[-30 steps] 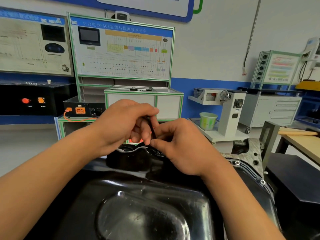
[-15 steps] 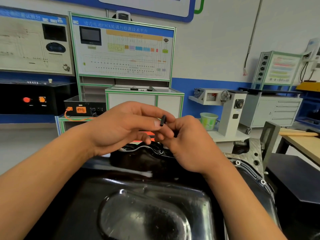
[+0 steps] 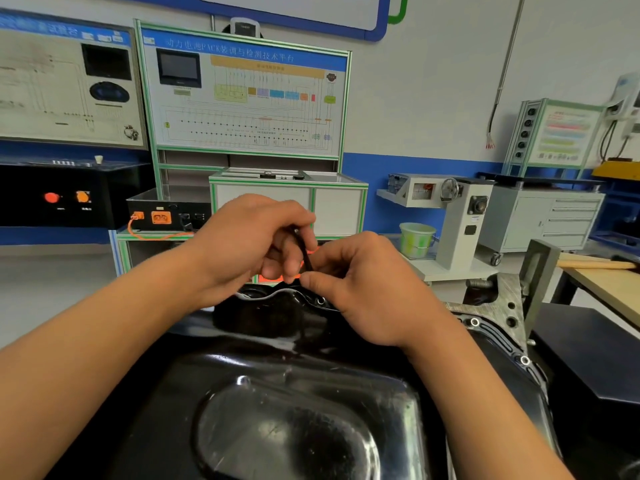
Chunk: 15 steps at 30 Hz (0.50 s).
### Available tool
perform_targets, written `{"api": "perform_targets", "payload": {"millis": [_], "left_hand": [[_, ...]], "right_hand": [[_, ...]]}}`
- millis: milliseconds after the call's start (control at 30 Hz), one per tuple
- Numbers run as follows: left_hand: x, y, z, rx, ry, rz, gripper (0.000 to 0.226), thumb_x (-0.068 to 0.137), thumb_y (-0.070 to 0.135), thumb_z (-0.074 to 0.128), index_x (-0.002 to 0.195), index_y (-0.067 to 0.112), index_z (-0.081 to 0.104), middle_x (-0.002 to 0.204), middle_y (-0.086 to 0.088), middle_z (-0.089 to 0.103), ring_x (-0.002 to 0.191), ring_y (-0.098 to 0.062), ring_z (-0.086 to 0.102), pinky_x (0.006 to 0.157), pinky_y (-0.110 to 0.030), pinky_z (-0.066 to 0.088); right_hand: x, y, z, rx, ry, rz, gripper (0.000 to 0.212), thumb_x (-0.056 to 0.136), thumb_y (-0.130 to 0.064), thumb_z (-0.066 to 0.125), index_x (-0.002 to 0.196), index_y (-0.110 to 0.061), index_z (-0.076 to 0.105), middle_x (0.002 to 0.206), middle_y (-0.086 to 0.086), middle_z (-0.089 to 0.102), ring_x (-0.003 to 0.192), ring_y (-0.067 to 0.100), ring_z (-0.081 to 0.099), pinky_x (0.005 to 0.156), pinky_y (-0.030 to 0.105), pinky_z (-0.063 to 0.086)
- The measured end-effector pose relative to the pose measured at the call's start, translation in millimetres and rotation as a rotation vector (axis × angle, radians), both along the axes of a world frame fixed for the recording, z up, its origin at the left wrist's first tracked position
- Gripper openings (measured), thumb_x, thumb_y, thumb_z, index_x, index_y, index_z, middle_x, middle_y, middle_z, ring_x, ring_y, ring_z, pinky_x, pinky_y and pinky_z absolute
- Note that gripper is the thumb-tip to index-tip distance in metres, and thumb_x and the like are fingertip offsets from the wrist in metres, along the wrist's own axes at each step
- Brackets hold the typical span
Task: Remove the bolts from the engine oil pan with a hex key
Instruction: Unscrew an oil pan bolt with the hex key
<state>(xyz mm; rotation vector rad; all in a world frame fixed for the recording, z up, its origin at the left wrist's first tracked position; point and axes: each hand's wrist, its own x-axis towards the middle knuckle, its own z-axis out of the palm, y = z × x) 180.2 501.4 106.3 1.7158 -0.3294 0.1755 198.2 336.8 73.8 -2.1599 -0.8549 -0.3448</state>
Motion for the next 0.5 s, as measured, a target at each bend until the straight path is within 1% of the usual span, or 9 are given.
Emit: {"api": "perform_targets", "payload": {"millis": [67, 100, 167, 233, 300, 367, 400, 433, 500], "left_hand": [[-1, 7, 2, -0.092, 0.118, -0.165, 0.027, 0.084, 0.021, 0.056, 0.067, 0.01, 0.074, 0.053, -0.015, 0.059, 0.048, -0.023, 0.053, 0.042, -0.024, 0.037], [-1, 10, 2, -0.104, 0.14, -0.255, 0.023, 0.081, 0.021, 0.058, 0.075, 0.008, 0.075, 0.06, -0.016, 0.062, 0.054, -0.023, 0.057, 0.045, -0.024, 0.041], [-1, 14, 0, -0.087, 0.151, -0.412, 0.02, 0.08, 0.015, 0.061, 0.09, 0.006, 0.076, 0.075, -0.016, 0.068, 0.068, -0.022, 0.062, 0.052, -0.024, 0.046], [-1, 15, -2, -0.05, 0.141, -0.467, 0.024, 0.084, 0.012, 0.057, 0.101, 0.005, 0.072, 0.084, -0.014, 0.07, 0.076, -0.02, 0.064, 0.057, -0.023, 0.048], [-1, 13, -3, -0.008, 0.093, -0.445, 0.024, 0.085, 0.015, 0.059, 0.105, 0.005, 0.07, 0.085, -0.013, 0.071, 0.077, -0.019, 0.064, 0.059, -0.022, 0.048], [-1, 10, -5, 0.045, 0.013, -0.381, 0.019, 0.084, 0.019, 0.07, 0.1, 0.008, 0.072, 0.081, -0.011, 0.072, 0.073, -0.018, 0.064, 0.057, -0.021, 0.048], [-1, 8, -5, 0.087, -0.041, -0.332, 0.02, 0.081, 0.023, 0.076, 0.096, 0.01, 0.072, 0.077, -0.01, 0.073, 0.067, -0.016, 0.063, 0.056, -0.02, 0.048], [-2, 6, -5, 0.132, -0.097, -0.276, 0.024, 0.077, 0.028, 0.077, 0.092, 0.011, 0.071, 0.072, -0.009, 0.073, 0.06, -0.015, 0.06, 0.053, -0.019, 0.047], [-4, 0, -5, 0.162, -0.192, -0.176, 0.033, 0.07, 0.036, 0.072, 0.085, 0.007, 0.068, 0.059, -0.007, 0.069, 0.048, -0.014, 0.052, 0.048, -0.016, 0.043]], "right_hand": [[0, 0, 0, -0.005, -0.014, -0.016, 0.014, 0.092, -0.022, 0.071, 0.081, -0.013, 0.074, 0.069, 0.004, 0.07, 0.063, 0.019, 0.059, 0.063, 0.029, 0.049], [0, 0, 0, 0.002, -0.016, -0.023, 0.018, 0.092, -0.02, 0.071, 0.075, -0.013, 0.071, 0.064, 0.003, 0.067, 0.058, 0.019, 0.054, 0.059, 0.028, 0.046], [0, -2, 0, 0.02, -0.002, -0.038, 0.03, 0.09, -0.014, 0.07, 0.062, -0.02, 0.062, 0.052, -0.005, 0.054, 0.048, 0.009, 0.042, 0.05, 0.018, 0.036], [1, -3, -1, 0.022, 0.01, -0.045, 0.04, 0.089, -0.008, 0.068, 0.056, -0.025, 0.054, 0.046, -0.011, 0.048, 0.046, 0.007, 0.041, 0.049, 0.014, 0.034], [2, -3, -1, 0.017, 0.007, -0.04, 0.04, 0.089, -0.006, 0.067, 0.056, -0.023, 0.052, 0.046, -0.012, 0.047, 0.048, 0.008, 0.041, 0.05, 0.014, 0.035], [2, -3, -2, 0.021, 0.007, -0.039, 0.042, 0.089, -0.007, 0.067, 0.055, -0.023, 0.05, 0.047, -0.011, 0.047, 0.049, 0.008, 0.041, 0.051, 0.015, 0.035], [2, -3, -2, 0.025, 0.008, -0.04, 0.042, 0.089, -0.008, 0.068, 0.054, -0.023, 0.05, 0.048, -0.01, 0.047, 0.049, 0.009, 0.04, 0.051, 0.016, 0.034], [2, -2, -1, 0.028, 0.009, -0.037, 0.039, 0.09, -0.01, 0.068, 0.056, -0.022, 0.054, 0.049, -0.007, 0.048, 0.048, 0.009, 0.04, 0.05, 0.019, 0.035], [0, -1, 0, 0.02, 0.017, -0.012, 0.027, 0.092, -0.016, 0.069, 0.065, -0.016, 0.063, 0.055, 0.003, 0.054, 0.05, 0.011, 0.04, 0.05, 0.026, 0.037]]}}
